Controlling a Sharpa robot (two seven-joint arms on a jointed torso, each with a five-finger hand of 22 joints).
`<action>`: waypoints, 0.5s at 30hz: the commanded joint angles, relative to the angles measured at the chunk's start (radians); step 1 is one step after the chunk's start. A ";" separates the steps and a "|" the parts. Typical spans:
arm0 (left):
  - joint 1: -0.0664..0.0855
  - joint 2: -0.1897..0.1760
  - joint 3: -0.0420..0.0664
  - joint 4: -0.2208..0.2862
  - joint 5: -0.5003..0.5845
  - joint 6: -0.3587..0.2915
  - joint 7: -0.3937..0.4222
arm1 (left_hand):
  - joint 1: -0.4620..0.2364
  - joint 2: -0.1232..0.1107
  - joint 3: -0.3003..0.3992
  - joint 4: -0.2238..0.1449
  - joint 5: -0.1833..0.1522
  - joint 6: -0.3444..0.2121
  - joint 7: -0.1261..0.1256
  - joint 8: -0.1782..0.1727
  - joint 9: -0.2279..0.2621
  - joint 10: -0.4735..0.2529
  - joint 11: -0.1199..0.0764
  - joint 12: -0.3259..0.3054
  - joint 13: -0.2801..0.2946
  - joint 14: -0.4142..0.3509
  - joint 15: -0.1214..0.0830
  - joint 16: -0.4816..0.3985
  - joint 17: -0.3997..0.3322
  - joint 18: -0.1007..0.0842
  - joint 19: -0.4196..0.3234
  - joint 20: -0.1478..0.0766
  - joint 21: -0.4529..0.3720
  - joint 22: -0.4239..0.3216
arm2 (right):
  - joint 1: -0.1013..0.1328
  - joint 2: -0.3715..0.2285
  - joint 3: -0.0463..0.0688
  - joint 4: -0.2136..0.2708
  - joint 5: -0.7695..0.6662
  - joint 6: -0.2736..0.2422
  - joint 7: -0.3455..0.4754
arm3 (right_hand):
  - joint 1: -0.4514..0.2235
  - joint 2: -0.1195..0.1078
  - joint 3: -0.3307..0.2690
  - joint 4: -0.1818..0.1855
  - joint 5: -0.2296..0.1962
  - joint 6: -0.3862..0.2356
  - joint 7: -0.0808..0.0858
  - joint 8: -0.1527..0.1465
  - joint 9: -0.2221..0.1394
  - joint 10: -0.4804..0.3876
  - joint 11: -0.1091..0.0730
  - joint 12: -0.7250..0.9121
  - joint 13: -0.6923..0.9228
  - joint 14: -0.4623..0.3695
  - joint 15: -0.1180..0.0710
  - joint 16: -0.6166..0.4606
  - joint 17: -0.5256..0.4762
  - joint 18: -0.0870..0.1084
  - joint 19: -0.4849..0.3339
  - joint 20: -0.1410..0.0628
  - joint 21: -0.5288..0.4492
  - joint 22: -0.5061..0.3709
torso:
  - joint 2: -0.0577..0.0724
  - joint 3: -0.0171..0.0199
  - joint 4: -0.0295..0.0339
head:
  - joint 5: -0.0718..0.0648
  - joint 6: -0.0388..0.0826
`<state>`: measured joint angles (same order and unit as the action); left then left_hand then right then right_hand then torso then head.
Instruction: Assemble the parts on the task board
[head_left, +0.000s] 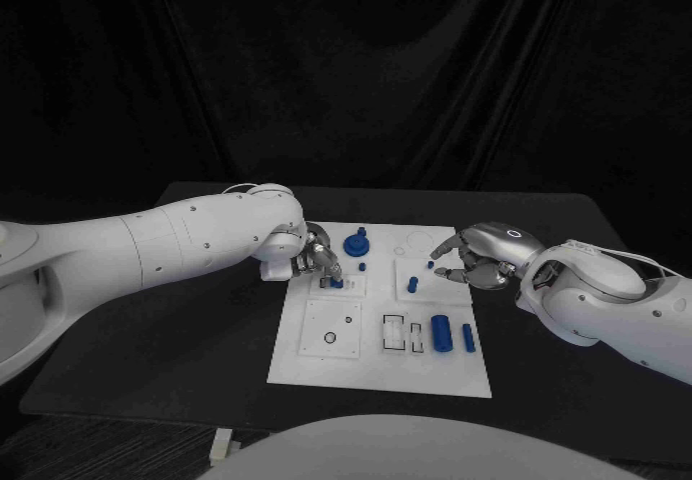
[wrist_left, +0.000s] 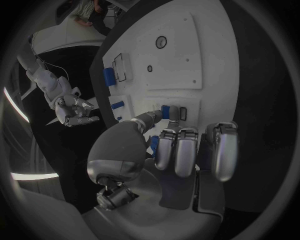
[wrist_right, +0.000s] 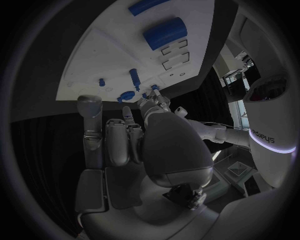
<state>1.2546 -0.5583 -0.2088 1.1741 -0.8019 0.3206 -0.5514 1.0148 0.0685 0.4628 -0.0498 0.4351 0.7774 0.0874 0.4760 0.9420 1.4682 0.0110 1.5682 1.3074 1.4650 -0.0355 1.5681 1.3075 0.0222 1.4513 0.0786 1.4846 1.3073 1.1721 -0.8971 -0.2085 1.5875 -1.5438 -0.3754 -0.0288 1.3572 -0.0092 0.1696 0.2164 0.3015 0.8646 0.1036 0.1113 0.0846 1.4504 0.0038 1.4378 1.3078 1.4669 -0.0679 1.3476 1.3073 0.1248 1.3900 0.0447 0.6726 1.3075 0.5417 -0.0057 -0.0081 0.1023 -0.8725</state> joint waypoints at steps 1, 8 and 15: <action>-0.006 0.003 -0.003 -0.001 0.000 0.003 -0.008 | -0.028 0.011 0.045 -0.028 -0.080 0.005 -0.005 -0.014 -0.001 0.103 0.002 0.003 0.263 0.106 0.001 0.003 0.263 0.016 -0.009 0.001 -0.006 0.153 | -0.003 -0.001 0.001 0.000 -0.002 0.010 -0.022 | 0.009 -0.001 0.006 0.000 0.006 0.007 0.001 -0.003 -0.002 -0.006 -0.002 -0.006 0.098 0.051 0.005 -0.003 0.034 0.012 -0.004 0.002 -0.009 0.077 | 0.000 0.0000 0.0007 | 0.000 0.000; -0.006 0.006 -0.003 -0.006 0.000 -0.004 -0.001 | -0.071 0.005 -0.044 0.057 -0.250 0.036 0.000 -0.083 -0.035 0.103 0.006 0.003 0.263 0.106 0.004 0.003 0.263 0.017 -0.008 0.004 -0.011 0.155 | -0.003 -0.001 0.001 0.000 -0.002 0.013 -0.023 | 0.012 0.000 0.010 -0.003 0.007 0.007 0.001 -0.003 -0.002 -0.008 -0.001 -0.008 0.095 0.050 0.005 -0.006 0.032 0.012 -0.005 0.002 -0.015 0.076 | 0.000 -0.0001 -0.0003 | -0.002 0.000; -0.006 0.007 -0.003 -0.009 0.000 -0.005 0.001 | -0.091 0.001 -0.101 0.108 -0.282 0.052 0.002 -0.104 -0.041 0.103 0.009 0.003 0.263 0.106 0.006 0.003 0.263 0.017 -0.007 0.005 -0.013 0.157 | -0.003 -0.001 0.001 -0.001 -0.002 0.016 -0.025 | 0.015 0.000 0.015 -0.006 0.012 0.008 0.002 -0.004 -0.003 -0.009 -0.001 -0.009 0.094 0.049 0.005 -0.008 0.031 0.013 -0.006 0.002 -0.019 0.075 | 0.000 -0.0001 -0.0009 | -0.001 0.000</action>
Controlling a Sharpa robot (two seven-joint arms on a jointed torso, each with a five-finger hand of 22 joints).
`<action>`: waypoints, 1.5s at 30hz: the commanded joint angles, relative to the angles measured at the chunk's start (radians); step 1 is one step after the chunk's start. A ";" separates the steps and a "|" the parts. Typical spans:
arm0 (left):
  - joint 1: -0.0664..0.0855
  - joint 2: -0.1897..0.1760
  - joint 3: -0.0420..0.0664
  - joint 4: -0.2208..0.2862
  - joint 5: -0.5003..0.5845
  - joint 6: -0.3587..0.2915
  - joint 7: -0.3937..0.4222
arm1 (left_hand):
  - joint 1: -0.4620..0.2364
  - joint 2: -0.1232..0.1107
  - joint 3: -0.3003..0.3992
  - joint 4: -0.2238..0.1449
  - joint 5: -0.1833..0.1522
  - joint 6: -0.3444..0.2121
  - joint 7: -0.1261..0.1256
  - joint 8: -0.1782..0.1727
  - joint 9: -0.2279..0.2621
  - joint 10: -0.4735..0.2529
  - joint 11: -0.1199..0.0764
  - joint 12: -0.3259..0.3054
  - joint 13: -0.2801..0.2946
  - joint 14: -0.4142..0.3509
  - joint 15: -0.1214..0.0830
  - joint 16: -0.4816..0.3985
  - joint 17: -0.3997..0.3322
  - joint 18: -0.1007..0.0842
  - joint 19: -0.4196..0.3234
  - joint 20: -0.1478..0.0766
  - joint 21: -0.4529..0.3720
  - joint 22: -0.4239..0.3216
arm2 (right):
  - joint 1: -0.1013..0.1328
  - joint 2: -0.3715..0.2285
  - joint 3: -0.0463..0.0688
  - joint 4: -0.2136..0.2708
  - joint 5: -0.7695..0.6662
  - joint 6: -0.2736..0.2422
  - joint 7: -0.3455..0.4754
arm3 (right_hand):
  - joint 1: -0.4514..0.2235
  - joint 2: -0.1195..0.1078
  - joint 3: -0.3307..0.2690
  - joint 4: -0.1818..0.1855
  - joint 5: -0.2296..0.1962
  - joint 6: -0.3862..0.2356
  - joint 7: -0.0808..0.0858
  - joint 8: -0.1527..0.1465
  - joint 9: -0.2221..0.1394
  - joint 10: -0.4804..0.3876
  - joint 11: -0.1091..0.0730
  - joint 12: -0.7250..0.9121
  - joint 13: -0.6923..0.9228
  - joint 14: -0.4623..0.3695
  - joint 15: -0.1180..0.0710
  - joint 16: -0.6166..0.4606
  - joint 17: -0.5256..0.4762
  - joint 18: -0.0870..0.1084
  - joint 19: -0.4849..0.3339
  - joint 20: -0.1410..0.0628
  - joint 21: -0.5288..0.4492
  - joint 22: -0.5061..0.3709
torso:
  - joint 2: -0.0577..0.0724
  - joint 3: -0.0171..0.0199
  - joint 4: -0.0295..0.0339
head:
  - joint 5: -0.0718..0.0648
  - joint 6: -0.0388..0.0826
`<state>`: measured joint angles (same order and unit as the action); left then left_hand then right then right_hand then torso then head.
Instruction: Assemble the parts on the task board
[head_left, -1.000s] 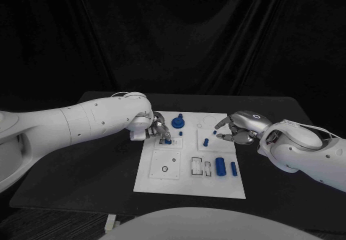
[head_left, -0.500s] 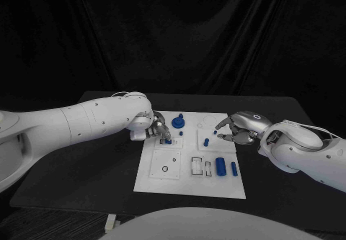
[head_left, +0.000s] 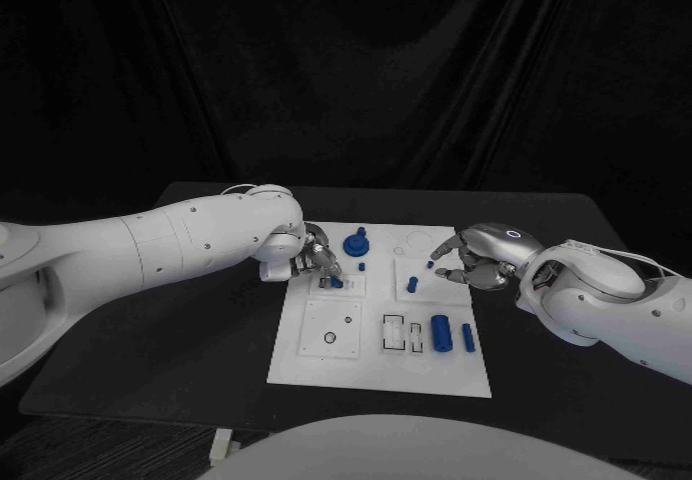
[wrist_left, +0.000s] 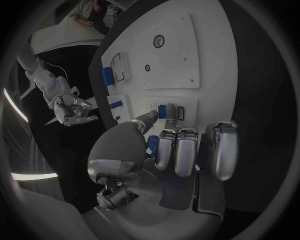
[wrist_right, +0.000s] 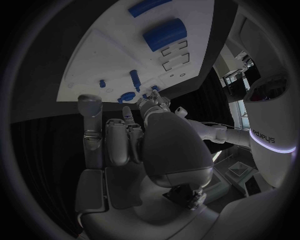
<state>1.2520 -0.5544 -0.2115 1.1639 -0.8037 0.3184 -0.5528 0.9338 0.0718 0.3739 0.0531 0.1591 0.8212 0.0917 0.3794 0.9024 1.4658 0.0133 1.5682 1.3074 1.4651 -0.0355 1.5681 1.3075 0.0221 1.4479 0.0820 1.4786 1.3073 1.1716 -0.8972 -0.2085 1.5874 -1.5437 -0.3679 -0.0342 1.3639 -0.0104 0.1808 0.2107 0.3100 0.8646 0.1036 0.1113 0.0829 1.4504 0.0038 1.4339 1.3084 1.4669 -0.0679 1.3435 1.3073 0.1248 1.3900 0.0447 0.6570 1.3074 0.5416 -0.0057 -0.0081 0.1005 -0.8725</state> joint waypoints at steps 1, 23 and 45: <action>-0.004 0.003 -0.001 0.000 0.002 -0.002 0.003 | -0.011 -0.003 -0.017 0.009 -0.010 0.010 -0.002 -0.009 -0.002 0.105 0.006 0.003 0.263 0.106 0.006 0.003 0.263 0.017 -0.004 0.002 -0.007 0.157 | -0.003 0.000 0.001 -0.001 -0.002 0.009 -0.021 | 0.009 0.001 0.005 -0.001 0.006 0.008 0.002 -0.004 -0.001 -0.009 0.000 -0.005 0.093 0.049 0.006 -0.003 0.031 0.013 -0.006 0.003 -0.004 0.075 | 0.000 -0.0002 -0.0015 | 0.002 0.000; -0.005 0.003 -0.001 -0.003 0.002 -0.006 0.005 | -0.017 0.003 -0.092 0.063 -0.052 0.068 -0.022 0.031 0.053 0.105 -0.009 0.003 0.263 0.106 -0.006 0.003 0.263 0.016 0.002 -0.008 -0.008 0.164 | -0.008 0.005 0.001 -0.008 -0.002 0.010 -0.024 | 0.012 -0.001 0.026 -0.008 0.042 0.011 0.004 -0.007 -0.004 -0.011 0.001 -0.006 0.091 0.048 0.007 -0.006 0.029 0.013 -0.006 0.003 -0.011 0.076 | -0.001 -0.0004 -0.0012 | 0.006 0.000; -0.006 0.011 -0.001 -0.010 0.002 -0.007 0.008 | -0.029 0.005 -0.122 0.089 -0.080 0.062 -0.025 0.045 0.082 0.105 -0.012 0.003 0.263 0.106 -0.009 0.003 0.263 0.016 0.003 -0.012 -0.009 0.166 | -0.010 0.008 0.001 -0.013 -0.002 0.009 -0.027 | 0.015 -0.005 0.037 -0.014 0.059 0.013 0.004 -0.007 -0.005 -0.013 0.001 -0.008 0.089 0.048 0.007 -0.008 0.027 0.014 -0.007 0.003 -0.020 0.075 | 0.000 0.0000 -0.0021 | 0.006 0.000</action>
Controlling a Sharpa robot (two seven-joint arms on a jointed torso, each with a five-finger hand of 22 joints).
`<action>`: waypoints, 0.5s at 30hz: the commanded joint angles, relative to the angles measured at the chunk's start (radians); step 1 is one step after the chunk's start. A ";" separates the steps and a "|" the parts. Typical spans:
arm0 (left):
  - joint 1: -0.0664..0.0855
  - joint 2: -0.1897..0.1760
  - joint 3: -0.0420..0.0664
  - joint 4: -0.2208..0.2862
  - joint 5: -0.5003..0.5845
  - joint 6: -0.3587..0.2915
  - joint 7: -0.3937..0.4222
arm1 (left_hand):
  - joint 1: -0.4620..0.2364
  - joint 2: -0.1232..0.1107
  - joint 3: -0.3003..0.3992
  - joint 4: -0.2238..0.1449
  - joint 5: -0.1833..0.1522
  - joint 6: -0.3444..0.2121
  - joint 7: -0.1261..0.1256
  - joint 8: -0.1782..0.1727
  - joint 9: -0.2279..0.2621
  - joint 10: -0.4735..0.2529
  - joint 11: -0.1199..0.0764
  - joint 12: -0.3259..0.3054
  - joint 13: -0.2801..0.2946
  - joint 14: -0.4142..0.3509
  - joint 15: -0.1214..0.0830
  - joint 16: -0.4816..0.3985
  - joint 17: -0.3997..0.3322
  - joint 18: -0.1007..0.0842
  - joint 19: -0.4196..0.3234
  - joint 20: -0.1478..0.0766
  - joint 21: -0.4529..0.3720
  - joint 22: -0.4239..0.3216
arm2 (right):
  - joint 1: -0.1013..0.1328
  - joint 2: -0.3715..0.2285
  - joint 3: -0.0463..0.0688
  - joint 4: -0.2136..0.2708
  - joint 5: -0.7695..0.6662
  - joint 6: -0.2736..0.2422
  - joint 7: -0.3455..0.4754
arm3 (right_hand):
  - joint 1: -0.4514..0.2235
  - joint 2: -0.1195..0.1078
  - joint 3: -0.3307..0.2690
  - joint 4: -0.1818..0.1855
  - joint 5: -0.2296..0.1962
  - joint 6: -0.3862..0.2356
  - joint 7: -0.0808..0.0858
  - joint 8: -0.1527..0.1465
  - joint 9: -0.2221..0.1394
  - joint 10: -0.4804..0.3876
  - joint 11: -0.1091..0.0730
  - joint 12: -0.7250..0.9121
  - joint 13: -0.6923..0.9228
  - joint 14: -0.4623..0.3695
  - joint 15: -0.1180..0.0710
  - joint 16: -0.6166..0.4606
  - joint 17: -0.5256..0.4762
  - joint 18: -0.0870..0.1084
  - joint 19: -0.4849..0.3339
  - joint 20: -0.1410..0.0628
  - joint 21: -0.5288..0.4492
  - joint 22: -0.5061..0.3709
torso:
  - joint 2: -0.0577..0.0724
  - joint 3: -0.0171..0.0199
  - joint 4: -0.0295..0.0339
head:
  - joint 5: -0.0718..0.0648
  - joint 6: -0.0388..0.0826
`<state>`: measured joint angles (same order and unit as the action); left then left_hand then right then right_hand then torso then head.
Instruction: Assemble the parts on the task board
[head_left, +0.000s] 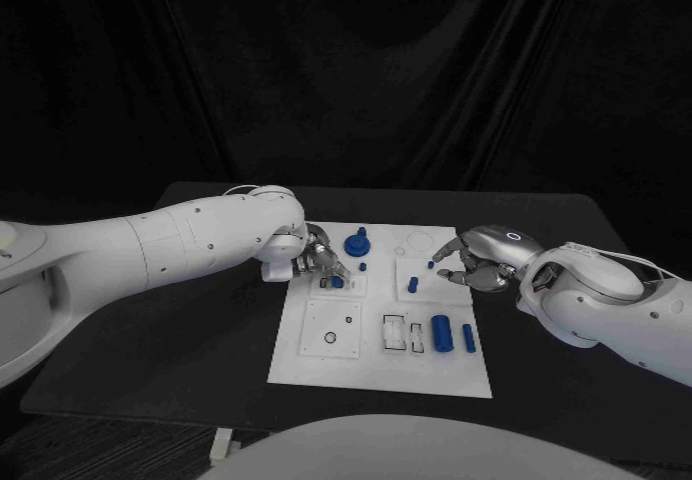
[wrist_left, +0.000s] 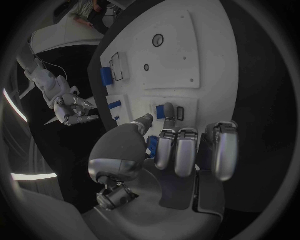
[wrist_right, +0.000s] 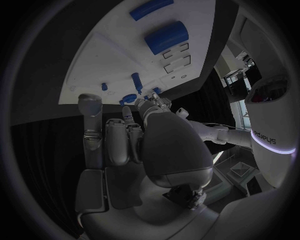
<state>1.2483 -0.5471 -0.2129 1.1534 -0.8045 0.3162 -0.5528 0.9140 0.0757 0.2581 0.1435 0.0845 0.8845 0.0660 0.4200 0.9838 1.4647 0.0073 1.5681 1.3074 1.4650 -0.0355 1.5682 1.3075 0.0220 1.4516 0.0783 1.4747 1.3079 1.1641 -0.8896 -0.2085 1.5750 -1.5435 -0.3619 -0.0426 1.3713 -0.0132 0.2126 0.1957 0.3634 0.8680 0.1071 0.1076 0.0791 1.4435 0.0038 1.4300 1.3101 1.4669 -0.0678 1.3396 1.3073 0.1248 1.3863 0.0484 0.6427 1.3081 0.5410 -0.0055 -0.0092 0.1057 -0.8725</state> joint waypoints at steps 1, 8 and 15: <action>-0.002 0.004 0.001 0.001 0.003 -0.005 0.009 | -0.009 0.001 -0.007 -0.001 -0.006 -0.001 0.001 0.004 0.001 0.106 -0.006 0.003 0.263 0.106 -0.009 0.003 0.263 0.016 0.001 -0.009 -0.005 0.167 | -0.003 0.001 0.001 -0.001 -0.002 0.003 -0.019 | 0.007 -0.002 0.005 0.001 0.005 0.009 0.001 -0.004 -0.001 -0.006 0.001 -0.004 0.087 0.048 0.007 -0.004 0.027 0.014 -0.004 0.000 -0.005 0.074 | 0.000 -0.0001 -0.0006 | 0.001 0.000; -0.003 0.011 0.001 -0.002 0.002 -0.008 0.009 | -0.003 0.003 -0.006 -0.004 -0.004 -0.004 0.000 0.004 0.004 0.106 -0.007 0.003 0.263 0.106 -0.010 0.003 0.263 0.016 0.001 -0.009 -0.005 0.167 | -0.005 0.001 0.001 -0.002 -0.002 0.003 -0.019 | 0.008 -0.003 0.007 0.000 0.008 0.009 0.001 -0.004 -0.001 -0.007 0.001 -0.005 0.087 0.047 0.007 -0.006 0.026 0.014 -0.004 0.000 -0.008 0.074 | 0.000 0.0002 0.0000 | -0.001 0.000; -0.003 0.017 0.001 -0.009 0.002 -0.014 0.009 | 0.006 0.005 -0.006 -0.007 0.000 -0.008 0.000 0.003 0.007 0.106 -0.007 0.003 0.263 0.106 -0.010 0.003 0.263 0.016 0.001 -0.010 -0.005 0.167 | -0.005 -0.001 0.001 -0.001 -0.002 0.001 -0.017 | 0.008 -0.003 0.008 -0.001 0.010 0.010 0.001 -0.004 -0.001 -0.009 0.001 -0.007 0.084 0.047 0.007 -0.006 0.026 0.015 -0.004 0.000 -0.010 0.074 | 0.000 0.0000 0.0002 | -0.002 0.000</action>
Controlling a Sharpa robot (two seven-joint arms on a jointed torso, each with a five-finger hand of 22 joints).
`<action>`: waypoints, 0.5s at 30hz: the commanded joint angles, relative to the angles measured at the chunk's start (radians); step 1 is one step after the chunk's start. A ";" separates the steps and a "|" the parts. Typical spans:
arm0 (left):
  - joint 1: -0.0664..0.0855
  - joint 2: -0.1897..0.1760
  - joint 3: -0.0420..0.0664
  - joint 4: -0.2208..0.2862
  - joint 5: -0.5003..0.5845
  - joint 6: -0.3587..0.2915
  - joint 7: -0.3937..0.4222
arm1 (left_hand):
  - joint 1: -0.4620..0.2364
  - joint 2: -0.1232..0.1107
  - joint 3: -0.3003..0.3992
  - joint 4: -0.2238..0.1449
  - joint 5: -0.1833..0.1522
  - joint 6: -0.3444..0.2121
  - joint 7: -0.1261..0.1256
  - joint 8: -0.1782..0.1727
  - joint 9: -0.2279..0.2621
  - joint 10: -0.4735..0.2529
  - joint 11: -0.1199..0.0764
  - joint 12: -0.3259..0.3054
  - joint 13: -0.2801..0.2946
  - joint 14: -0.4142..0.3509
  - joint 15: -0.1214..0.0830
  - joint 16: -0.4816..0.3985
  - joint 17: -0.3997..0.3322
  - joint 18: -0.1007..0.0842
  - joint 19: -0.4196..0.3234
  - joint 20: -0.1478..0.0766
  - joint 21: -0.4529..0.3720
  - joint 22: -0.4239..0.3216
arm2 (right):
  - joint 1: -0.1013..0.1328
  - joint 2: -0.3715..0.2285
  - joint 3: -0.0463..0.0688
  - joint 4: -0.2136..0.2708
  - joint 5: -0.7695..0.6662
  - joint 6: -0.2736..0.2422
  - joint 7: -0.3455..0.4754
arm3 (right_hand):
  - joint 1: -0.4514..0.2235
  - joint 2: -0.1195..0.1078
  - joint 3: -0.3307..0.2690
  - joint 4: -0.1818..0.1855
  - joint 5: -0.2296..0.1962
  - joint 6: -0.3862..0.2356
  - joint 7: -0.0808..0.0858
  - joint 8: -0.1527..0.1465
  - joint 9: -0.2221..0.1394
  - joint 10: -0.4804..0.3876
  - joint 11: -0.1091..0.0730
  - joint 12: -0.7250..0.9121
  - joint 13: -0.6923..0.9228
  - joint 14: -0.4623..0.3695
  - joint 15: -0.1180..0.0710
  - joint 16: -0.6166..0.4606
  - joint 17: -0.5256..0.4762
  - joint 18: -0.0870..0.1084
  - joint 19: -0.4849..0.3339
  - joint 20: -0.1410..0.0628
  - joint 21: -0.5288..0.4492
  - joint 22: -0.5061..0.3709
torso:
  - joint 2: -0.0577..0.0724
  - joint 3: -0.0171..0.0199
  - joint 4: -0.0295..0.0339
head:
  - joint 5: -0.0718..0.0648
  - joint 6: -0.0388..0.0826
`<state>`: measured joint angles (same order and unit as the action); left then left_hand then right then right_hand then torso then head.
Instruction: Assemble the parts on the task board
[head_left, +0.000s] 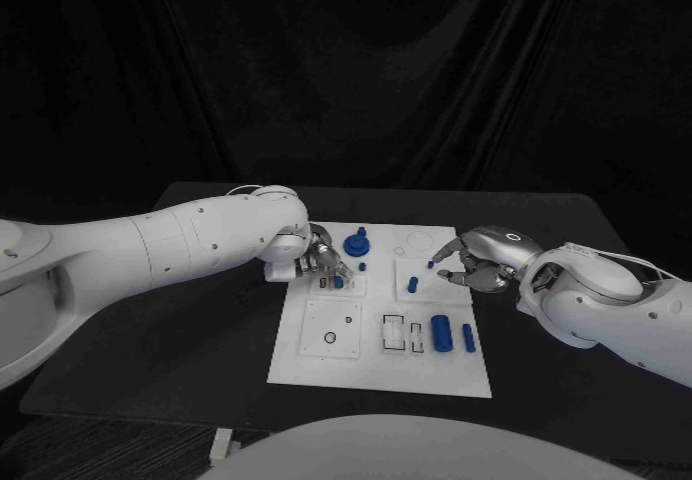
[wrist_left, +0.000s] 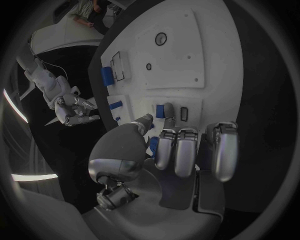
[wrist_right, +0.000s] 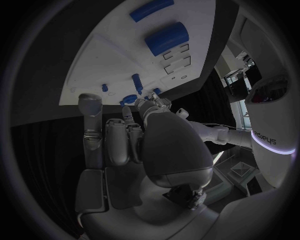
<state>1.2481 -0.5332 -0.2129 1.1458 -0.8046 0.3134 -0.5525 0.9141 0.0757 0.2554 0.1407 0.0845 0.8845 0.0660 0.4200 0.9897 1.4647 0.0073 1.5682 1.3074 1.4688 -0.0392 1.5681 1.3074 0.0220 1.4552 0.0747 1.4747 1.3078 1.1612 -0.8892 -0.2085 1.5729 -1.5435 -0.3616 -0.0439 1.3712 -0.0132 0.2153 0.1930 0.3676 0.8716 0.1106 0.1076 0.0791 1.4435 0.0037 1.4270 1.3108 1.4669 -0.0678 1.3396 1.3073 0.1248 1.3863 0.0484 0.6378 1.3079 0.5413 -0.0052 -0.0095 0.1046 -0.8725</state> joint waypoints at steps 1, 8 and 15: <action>-0.002 0.004 0.001 -0.002 0.003 -0.012 0.009 | 0.006 0.005 -0.003 -0.005 0.000 -0.008 0.000 0.003 0.001 0.106 -0.007 0.003 0.263 0.102 -0.007 0.003 0.263 0.016 -0.002 -0.006 -0.005 0.167 | -0.003 -0.001 0.001 0.001 -0.002 0.000 -0.016 | 0.008 -0.003 0.006 0.001 0.005 0.006 -0.003 -0.004 -0.001 -0.009 0.001 -0.004 0.083 0.047 0.007 -0.006 0.026 0.015 -0.004 0.000 -0.005 0.074 | 0.000 -0.0003 0.0004 | 0.000 0.000; -0.002 0.011 0.001 -0.007 0.003 -0.014 0.008 | 0.017 0.008 -0.001 -0.010 0.005 -0.010 -0.001 0.003 0.004 0.106 -0.008 0.003 0.263 0.102 -0.007 0.003 0.263 0.016 -0.003 -0.007 -0.006 0.167 | -0.003 -0.002 0.001 0.002 -0.002 0.001 -0.016 | 0.009 -0.004 0.007 0.001 0.006 0.006 -0.003 -0.004 -0.001 -0.011 0.001 -0.006 0.081 0.047 0.007 -0.007 0.025 0.015 -0.005 0.000 -0.007 0.074 | 0.000 -0.0005 0.0007 | 0.000 0.000; -0.002 0.010 0.001 -0.002 0.003 -0.009 0.003 | 0.025 0.007 -0.001 -0.015 0.007 -0.012 -0.001 0.002 0.006 0.106 -0.008 0.003 0.263 0.102 -0.007 0.003 0.263 0.016 -0.003 -0.007 -0.007 0.167 | -0.003 -0.003 0.001 0.003 -0.002 0.002 -0.016 | 0.009 -0.004 0.007 0.000 0.007 0.006 -0.003 -0.004 -0.001 -0.013 0.001 -0.008 0.079 0.047 0.007 -0.008 0.024 0.015 -0.005 0.000 -0.007 0.073 | 0.000 -0.0003 0.0014 | 0.001 0.000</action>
<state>1.2481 -0.5242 -0.2127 1.1408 -0.8048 0.3072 -0.5528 0.9294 0.0797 0.2530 0.1321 0.0853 0.8772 0.0659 0.4200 0.9948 1.4648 0.0074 1.5682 1.3074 1.4688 -0.0391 1.5681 1.3075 0.0219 1.4514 0.0709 1.4742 1.3077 1.1607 -0.8910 -0.2085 1.5741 -1.5435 -0.3616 -0.0443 1.3711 -0.0132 0.2153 0.1930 0.3698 0.8716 0.1107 0.1076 0.0792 1.4378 0.0053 1.4260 1.3098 1.4669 -0.0678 1.3366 1.3073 0.1248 1.3863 0.0484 0.6349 1.3077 0.5418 -0.0056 -0.0086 0.1050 -0.8725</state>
